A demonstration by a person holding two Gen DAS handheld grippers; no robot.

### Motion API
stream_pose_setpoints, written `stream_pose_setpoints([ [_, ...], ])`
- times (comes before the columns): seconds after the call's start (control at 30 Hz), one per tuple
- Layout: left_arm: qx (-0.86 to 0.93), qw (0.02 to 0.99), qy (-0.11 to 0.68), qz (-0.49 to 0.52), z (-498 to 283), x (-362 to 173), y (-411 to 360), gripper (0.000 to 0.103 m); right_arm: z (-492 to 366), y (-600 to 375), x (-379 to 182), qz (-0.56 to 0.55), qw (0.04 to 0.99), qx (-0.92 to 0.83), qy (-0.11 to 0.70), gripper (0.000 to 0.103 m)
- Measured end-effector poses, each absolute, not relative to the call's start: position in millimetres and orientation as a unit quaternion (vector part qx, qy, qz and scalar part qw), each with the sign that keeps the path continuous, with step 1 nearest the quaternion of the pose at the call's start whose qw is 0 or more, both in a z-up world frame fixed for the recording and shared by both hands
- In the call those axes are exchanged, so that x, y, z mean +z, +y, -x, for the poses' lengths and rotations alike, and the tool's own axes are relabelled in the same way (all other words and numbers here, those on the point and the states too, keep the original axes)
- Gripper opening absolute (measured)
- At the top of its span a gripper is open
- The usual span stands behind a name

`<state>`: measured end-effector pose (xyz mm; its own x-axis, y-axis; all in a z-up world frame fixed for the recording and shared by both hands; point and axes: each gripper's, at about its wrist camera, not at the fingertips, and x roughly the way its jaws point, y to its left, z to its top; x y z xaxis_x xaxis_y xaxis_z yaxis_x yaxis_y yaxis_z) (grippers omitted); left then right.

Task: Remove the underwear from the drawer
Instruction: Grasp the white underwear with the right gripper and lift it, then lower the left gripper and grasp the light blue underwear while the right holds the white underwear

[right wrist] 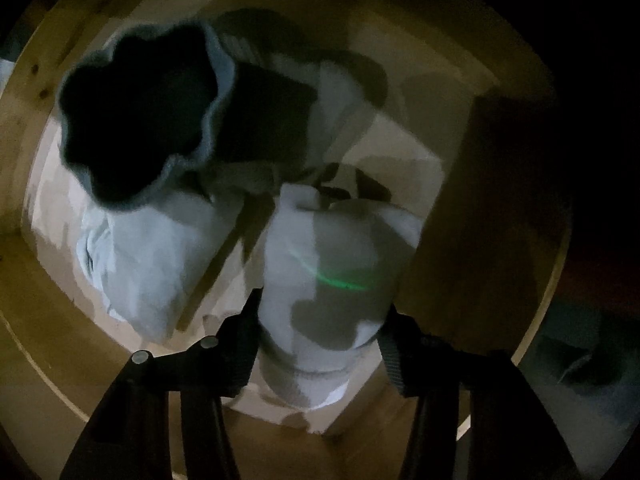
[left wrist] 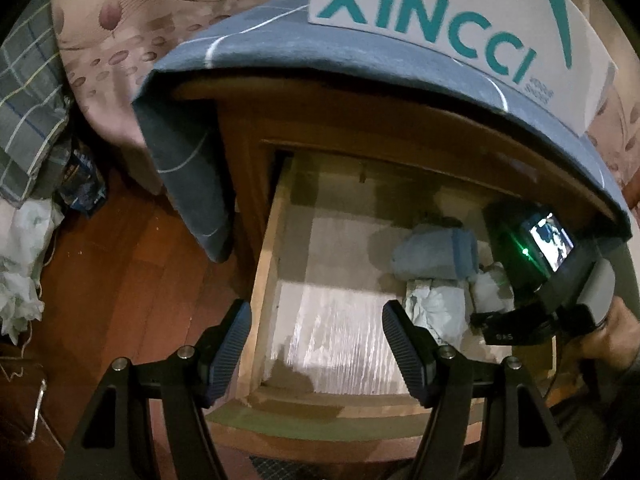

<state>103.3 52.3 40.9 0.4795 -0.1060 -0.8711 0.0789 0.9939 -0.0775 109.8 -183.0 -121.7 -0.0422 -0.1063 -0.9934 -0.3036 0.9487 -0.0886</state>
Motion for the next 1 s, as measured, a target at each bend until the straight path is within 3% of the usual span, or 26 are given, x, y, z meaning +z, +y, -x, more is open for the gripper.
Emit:
stream_pose_setpoints([
  [0.5, -0.067, 0.848, 0.525, -0.024, -105, 33, 38, 0.070, -68, -205, -78, 0.041, 0.702, 0.071, 0.707, 0.044],
  [1.0, -0.071, 0.844, 0.530, -0.049, -102, 29, 30, 0.070, -23, -233, -22, -0.032, 0.776, 0.040, 0.629, 0.044],
])
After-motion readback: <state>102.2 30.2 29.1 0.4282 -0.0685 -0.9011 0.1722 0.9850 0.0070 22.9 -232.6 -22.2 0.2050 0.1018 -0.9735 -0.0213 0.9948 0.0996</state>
